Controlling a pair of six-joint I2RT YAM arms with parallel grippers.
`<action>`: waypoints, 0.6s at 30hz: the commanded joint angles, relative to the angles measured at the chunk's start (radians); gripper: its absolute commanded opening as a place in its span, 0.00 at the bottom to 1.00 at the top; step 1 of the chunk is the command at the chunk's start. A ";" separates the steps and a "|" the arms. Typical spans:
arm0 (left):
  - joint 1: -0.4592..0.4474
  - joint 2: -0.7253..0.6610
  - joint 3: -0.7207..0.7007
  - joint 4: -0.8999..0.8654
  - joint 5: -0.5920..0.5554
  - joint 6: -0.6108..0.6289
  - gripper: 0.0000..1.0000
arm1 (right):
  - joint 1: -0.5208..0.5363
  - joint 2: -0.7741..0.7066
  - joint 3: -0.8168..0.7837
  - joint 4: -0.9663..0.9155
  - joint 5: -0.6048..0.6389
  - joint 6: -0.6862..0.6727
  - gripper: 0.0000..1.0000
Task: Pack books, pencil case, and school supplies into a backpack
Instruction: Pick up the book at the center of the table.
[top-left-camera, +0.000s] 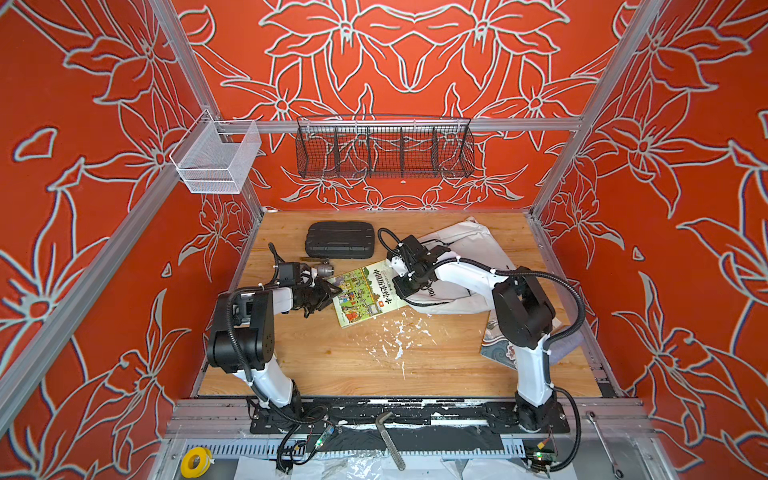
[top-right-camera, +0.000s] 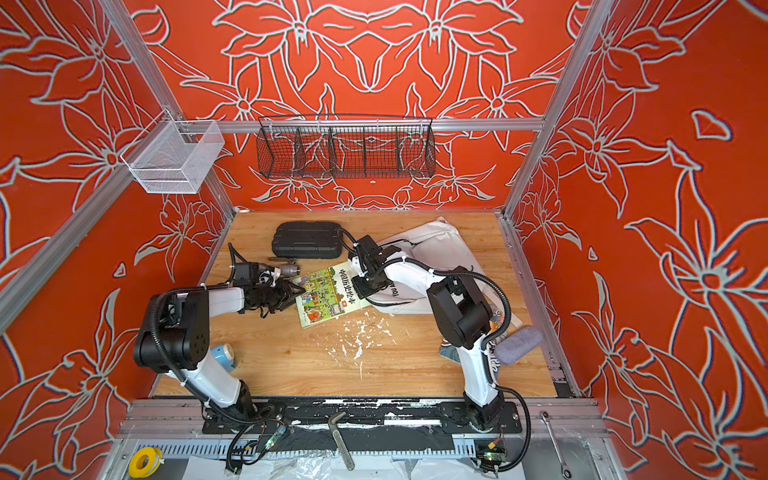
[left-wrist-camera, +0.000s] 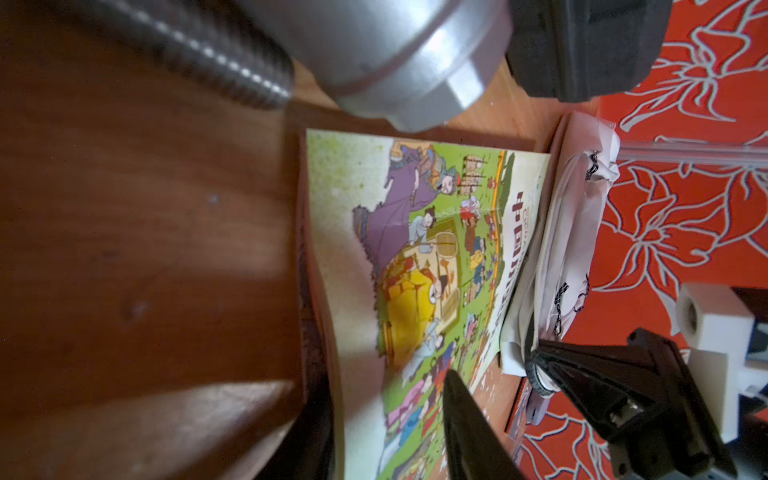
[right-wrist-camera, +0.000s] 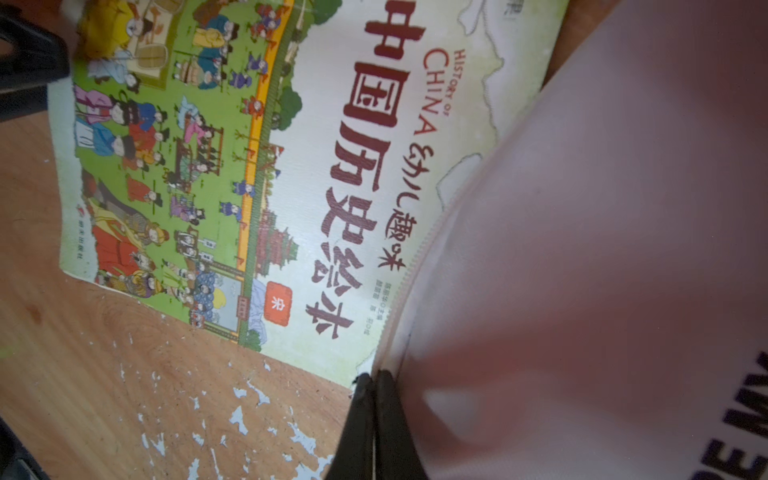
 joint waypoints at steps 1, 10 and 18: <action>-0.009 0.003 -0.002 0.072 0.073 -0.015 0.34 | 0.027 0.029 0.028 0.006 -0.095 0.007 0.00; -0.014 -0.022 0.006 0.058 0.075 -0.018 0.04 | 0.029 0.015 0.029 0.007 -0.104 0.006 0.00; -0.014 -0.163 0.039 -0.110 0.017 0.028 0.00 | -0.012 -0.079 0.004 -0.012 -0.049 0.010 0.00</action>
